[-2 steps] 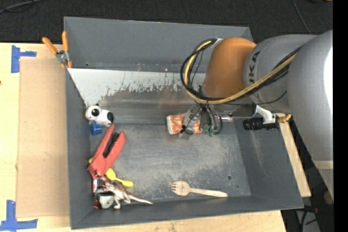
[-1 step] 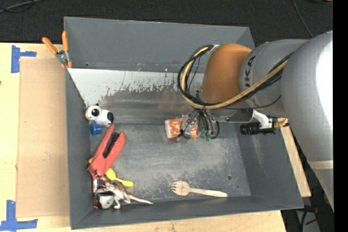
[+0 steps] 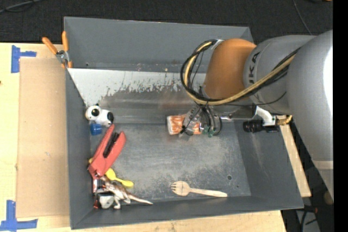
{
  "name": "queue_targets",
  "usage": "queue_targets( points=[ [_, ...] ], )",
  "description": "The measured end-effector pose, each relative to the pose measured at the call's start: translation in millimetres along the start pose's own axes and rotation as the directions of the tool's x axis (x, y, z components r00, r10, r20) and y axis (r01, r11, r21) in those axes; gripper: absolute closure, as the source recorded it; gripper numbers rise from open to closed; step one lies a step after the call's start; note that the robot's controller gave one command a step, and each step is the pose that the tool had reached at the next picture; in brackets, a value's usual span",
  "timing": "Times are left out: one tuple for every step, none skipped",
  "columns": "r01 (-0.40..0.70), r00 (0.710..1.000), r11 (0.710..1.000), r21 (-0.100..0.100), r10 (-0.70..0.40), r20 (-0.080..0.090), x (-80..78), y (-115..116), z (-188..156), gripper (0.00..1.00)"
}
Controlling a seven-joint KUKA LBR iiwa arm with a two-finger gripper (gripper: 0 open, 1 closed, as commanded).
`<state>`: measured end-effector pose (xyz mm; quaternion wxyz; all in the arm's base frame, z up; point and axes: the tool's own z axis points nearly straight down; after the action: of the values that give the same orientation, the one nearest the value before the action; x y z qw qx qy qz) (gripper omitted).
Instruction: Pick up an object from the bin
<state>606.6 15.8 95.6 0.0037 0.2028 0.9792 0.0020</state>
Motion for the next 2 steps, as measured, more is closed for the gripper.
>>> queue_targets(
  points=[
    [-0.002,1.0,1.0,-0.001,0.002,0.001,1.4,-2,-11,1.0],
    [-0.007,1.0,1.0,-0.001,0.007,0.001,4.2,-3,-24,1.0]
  ],
)
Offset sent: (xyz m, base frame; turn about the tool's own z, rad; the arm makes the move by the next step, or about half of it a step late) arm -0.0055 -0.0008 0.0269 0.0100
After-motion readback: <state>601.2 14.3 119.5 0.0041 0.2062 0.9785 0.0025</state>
